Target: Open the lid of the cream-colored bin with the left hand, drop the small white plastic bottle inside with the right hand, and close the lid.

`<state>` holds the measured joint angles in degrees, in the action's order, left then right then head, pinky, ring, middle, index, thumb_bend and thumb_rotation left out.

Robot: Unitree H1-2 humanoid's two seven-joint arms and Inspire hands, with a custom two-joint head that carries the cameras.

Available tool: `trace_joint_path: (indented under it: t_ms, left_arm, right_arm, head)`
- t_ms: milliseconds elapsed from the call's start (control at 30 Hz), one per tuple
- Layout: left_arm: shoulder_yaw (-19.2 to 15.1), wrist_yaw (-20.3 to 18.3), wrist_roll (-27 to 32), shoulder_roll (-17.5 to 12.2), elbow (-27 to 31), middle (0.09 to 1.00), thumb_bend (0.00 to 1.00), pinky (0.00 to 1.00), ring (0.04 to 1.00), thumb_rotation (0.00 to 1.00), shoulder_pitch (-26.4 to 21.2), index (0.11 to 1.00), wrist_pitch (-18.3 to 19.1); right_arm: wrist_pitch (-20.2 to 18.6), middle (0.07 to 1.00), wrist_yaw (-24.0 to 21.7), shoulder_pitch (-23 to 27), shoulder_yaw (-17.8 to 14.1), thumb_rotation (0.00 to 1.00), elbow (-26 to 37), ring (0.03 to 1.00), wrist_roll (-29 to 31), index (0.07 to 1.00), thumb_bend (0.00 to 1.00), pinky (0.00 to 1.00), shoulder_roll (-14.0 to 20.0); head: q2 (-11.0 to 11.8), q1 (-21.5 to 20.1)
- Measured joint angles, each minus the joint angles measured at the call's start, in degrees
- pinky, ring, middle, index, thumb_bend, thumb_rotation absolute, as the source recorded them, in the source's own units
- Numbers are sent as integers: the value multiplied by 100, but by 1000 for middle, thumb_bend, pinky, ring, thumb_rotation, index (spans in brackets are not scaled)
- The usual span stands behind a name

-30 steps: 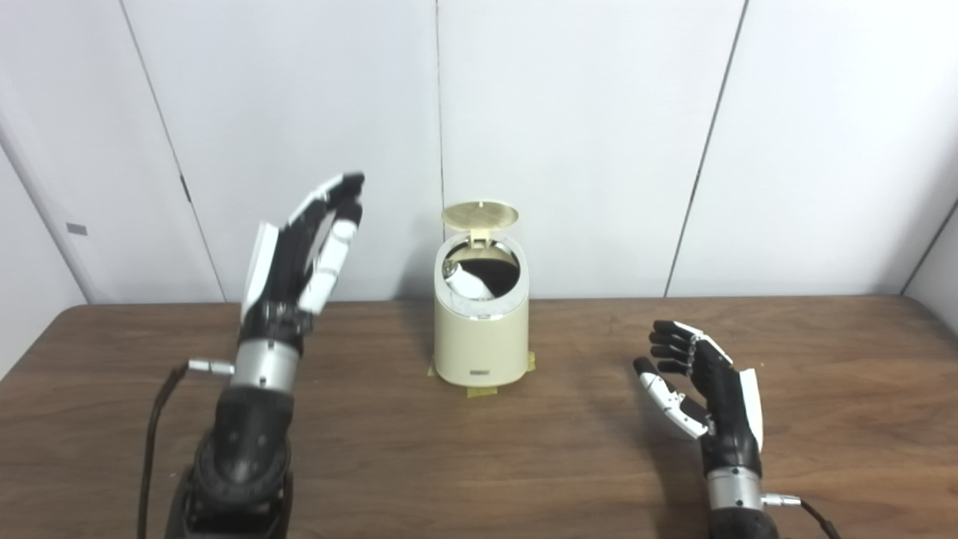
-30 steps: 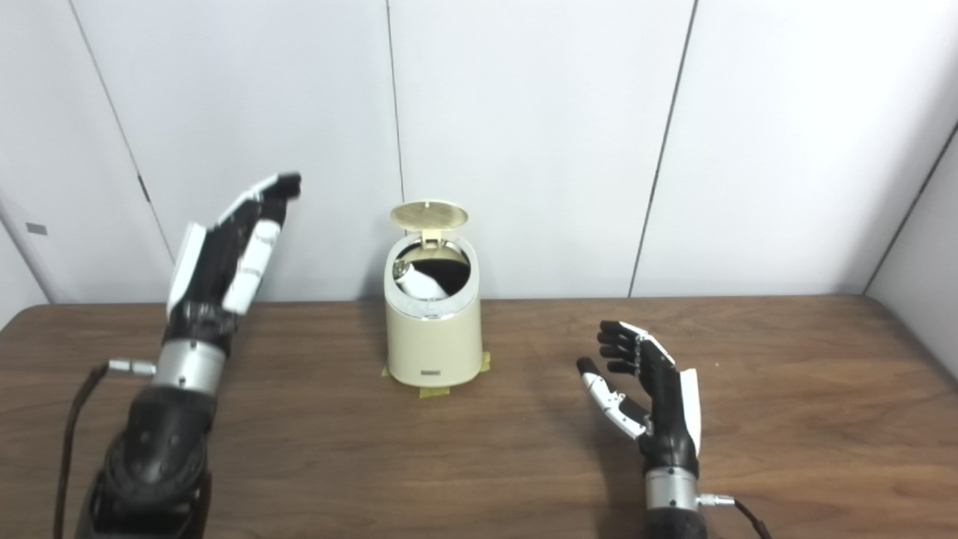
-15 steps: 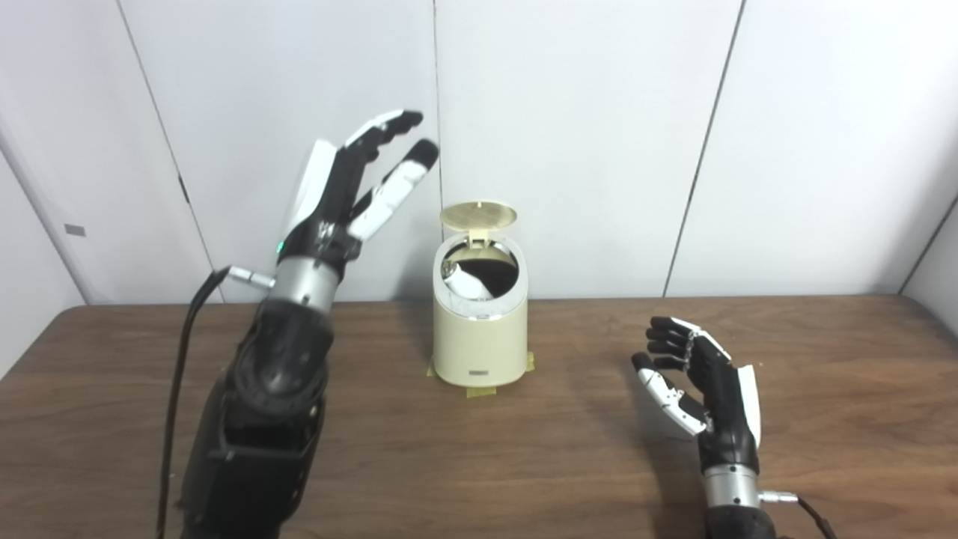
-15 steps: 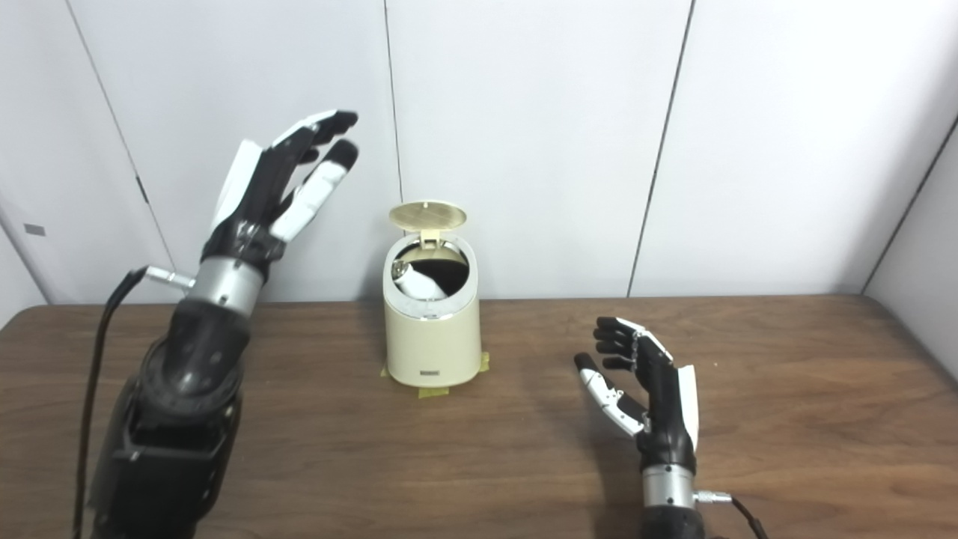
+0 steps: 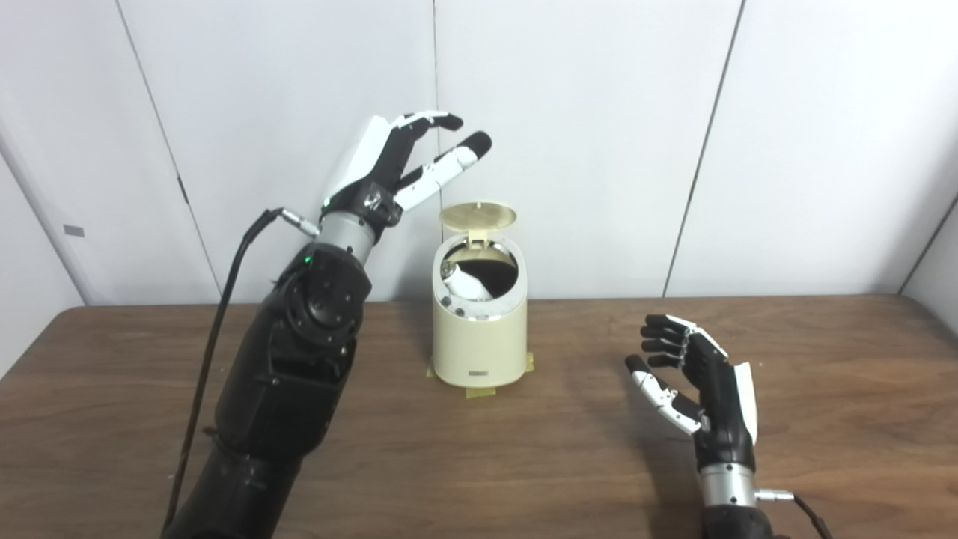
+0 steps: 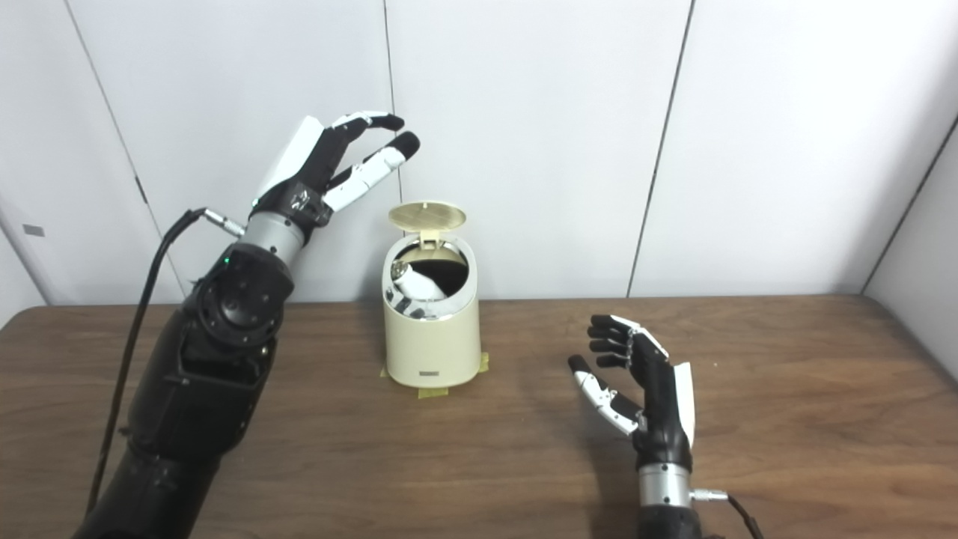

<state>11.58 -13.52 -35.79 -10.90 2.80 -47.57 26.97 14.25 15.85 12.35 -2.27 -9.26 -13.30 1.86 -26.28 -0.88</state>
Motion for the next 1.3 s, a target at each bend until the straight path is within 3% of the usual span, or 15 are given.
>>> trace_joint_path:
  t_ms: [100, 333, 400, 567, 800, 900, 1133, 1300]
  left_arm:
    - [243, -35, -155, -79, -221, 909, 722, 1000, 955, 1000, -90, 849, -17]
    - [589, -269, -580, -145, -496, 899, 778, 1000, 990, 1000, -182, 812, -21]
    - [634, -347, -688, -143, -595, 898, 788, 1000, 995, 1000, -247, 806, -18]
    - [687, -460, -791, -135, -696, 875, 811, 1000, 992, 1000, -373, 784, -15]
    - [998, -466, -1000, -151, -1075, 866, 875, 1000, 984, 1000, -417, 789, -86]
    - [1039, -465, -1025, -156, -1248, 859, 893, 1000, 984, 1000, -464, 806, -102]
    - [1064, -464, -1027, -155, -1307, 879, 907, 1000, 999, 1000, -493, 810, -124]
    - [1181, -465, -1069, -147, -1389, 965, 924, 1000, 1000, 1000, -484, 844, -119]
  right_arm:
    - [1, 658, -4, 2, 2, 167, 0, 631, 17, 662, 243, 563, -3]
    - [3, 665, -1, 1, 17, 186, 8, 640, -2, 667, 236, 566, -6]
    - [3, 665, -1, 2, 18, 158, 10, 639, -4, 666, 237, 564, -14]
    - [4, 666, 46, 4, 23, 214, 5, 637, -94, 667, 244, 563, -22]
    - [5, 663, 46, 6, 24, 168, 4, 633, -90, 665, 244, 560, -43]
    - [0, 663, 66, 7, 29, 230, 7, 634, -136, 666, 241, 557, -50]
    - [-1, 664, 78, 6, 30, 225, 11, 637, -134, 668, 243, 565, -128]
    - [-21, 668, 79, -18, 34, 249, 33, 642, -153, 670, 248, 572, -197]
  head:
    - [0, -9]
    - [0, -53]
    - [0, -61]
    - [9, -79]
    - [18, -105]
    - [9, -132]
    - [-9, -158]
    - [-26, -167]
